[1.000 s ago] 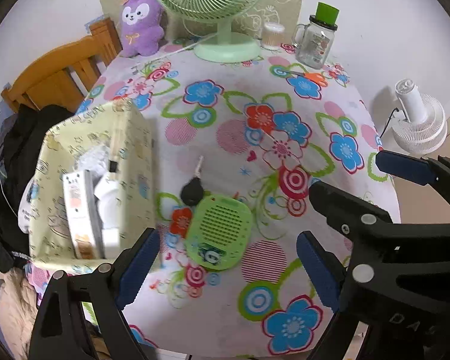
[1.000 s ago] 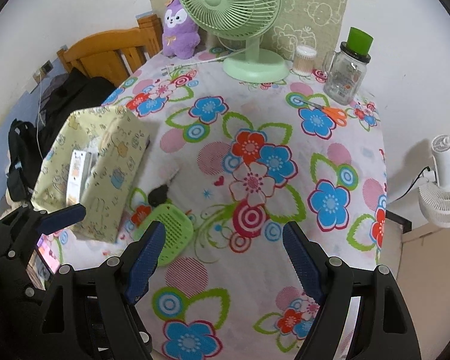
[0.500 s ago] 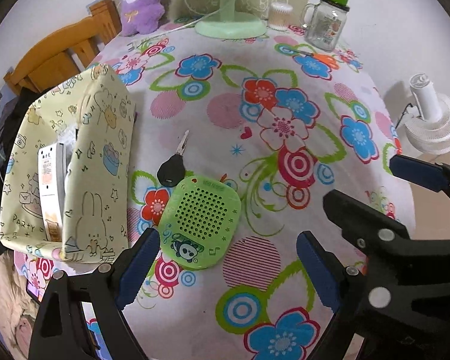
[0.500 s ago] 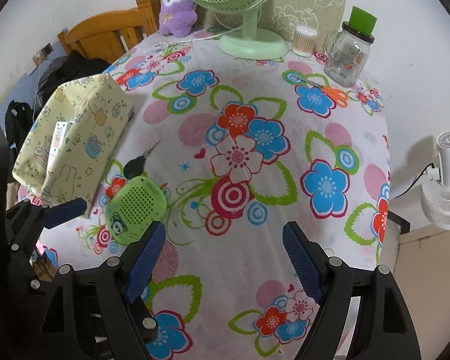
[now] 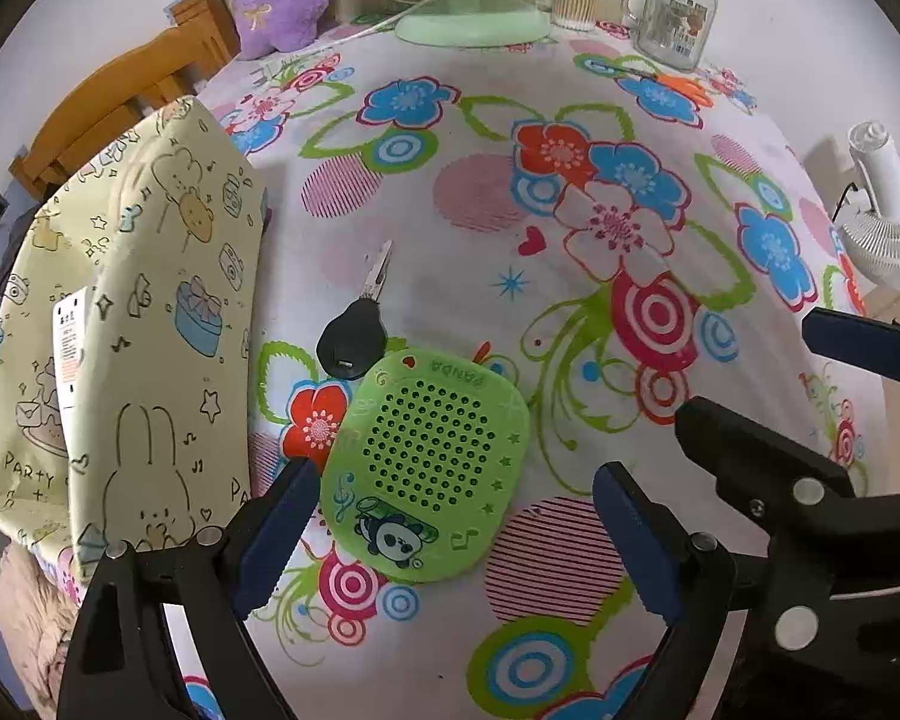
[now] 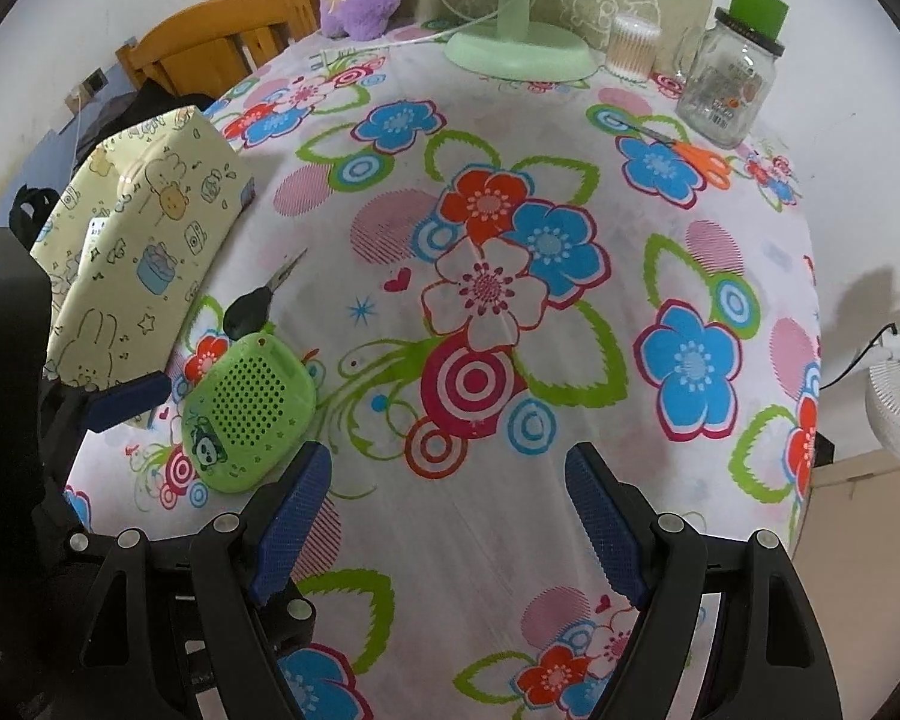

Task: Organize rigid objects
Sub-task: 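Lower the left tool over the green PANDA speaker and close on it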

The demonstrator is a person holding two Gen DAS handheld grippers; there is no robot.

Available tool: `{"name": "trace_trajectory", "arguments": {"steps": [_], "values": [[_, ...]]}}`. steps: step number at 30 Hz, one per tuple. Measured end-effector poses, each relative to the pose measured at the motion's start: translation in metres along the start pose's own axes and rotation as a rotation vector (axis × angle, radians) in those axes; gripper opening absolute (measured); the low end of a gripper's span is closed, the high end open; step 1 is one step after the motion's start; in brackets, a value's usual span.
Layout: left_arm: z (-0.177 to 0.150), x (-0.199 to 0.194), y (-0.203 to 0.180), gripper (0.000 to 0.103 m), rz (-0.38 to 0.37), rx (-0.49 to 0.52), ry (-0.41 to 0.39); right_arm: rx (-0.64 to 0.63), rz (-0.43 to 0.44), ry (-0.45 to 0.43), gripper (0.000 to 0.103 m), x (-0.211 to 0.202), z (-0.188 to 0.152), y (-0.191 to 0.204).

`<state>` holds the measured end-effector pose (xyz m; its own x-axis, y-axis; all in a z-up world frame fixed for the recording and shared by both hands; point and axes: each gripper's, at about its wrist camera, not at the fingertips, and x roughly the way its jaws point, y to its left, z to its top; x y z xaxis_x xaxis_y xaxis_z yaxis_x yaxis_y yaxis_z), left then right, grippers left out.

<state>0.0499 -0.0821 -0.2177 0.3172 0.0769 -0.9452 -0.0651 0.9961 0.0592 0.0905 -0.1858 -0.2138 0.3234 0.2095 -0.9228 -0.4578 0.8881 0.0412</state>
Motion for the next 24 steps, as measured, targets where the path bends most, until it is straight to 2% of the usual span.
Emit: {"name": "trace_trajectory", "arguments": {"steps": [11, 20, 24], "values": [[0.001, 0.02, 0.002, 0.094, 0.003, 0.03, 0.026, 0.002, 0.004, 0.034, 0.083, 0.019, 0.0, 0.0], [0.003, 0.026, 0.004, 0.095, 0.005, 0.041, 0.0, 0.006, 0.009, 0.053, 0.083, 0.029, 0.002, 0.001], [0.004, 0.021, 0.004, 0.079, -0.004, 0.048, -0.02, 0.009, 0.012, 0.052, 0.083, 0.03, 0.004, 0.002]]}}
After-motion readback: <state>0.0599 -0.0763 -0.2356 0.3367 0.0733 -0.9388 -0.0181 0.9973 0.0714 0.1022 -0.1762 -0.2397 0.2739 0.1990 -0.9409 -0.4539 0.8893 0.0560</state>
